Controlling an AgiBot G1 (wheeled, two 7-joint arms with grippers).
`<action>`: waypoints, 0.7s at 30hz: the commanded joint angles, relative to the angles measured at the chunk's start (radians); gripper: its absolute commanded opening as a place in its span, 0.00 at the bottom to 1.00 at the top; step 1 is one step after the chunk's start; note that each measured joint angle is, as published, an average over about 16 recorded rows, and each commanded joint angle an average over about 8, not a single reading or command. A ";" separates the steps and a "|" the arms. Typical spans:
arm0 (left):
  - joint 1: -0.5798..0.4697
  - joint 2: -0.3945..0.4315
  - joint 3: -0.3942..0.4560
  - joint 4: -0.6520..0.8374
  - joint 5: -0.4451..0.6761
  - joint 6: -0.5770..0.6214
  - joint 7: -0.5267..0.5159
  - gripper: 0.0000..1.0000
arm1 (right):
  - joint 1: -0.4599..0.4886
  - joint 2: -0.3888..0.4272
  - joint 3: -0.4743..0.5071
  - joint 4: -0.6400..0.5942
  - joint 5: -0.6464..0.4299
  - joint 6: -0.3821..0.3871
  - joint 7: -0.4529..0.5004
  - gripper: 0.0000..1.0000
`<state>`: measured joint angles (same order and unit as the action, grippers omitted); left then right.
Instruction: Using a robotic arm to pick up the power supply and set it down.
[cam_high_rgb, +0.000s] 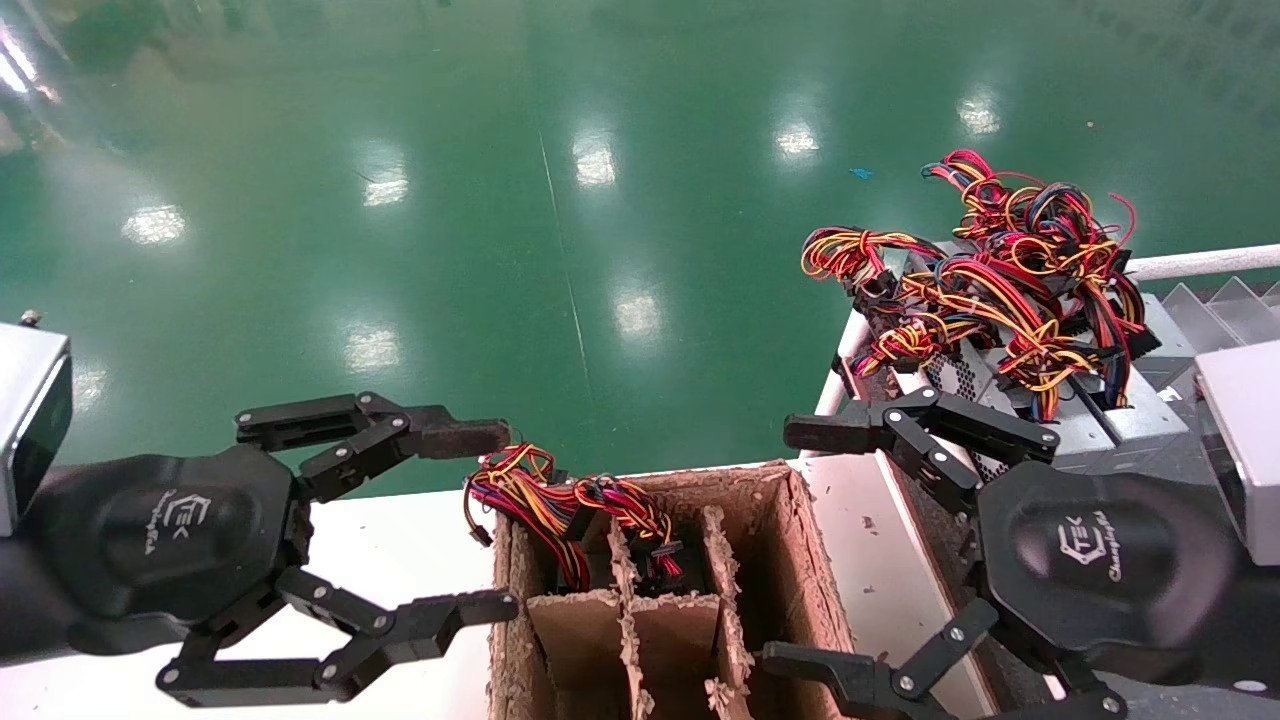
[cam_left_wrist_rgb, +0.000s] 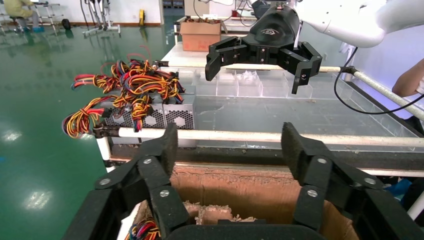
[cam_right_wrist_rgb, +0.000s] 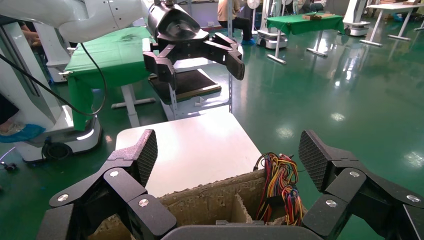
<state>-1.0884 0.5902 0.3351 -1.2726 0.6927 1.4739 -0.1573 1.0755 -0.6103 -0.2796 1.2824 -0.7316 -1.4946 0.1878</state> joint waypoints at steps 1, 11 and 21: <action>0.000 0.000 0.000 0.000 0.000 0.000 0.000 0.00 | 0.000 0.000 0.000 0.000 0.000 0.000 0.000 1.00; 0.000 0.000 0.000 0.000 0.000 0.000 0.000 0.00 | 0.000 0.000 0.000 0.000 0.000 0.000 0.000 1.00; 0.000 0.000 0.000 0.000 0.000 0.000 0.000 0.00 | 0.000 0.000 -0.001 0.001 -0.004 0.002 -0.001 1.00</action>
<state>-1.0885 0.5902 0.3351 -1.2724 0.6927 1.4740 -0.1572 1.0768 -0.6125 -0.2835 1.2842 -0.7449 -1.4849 0.1870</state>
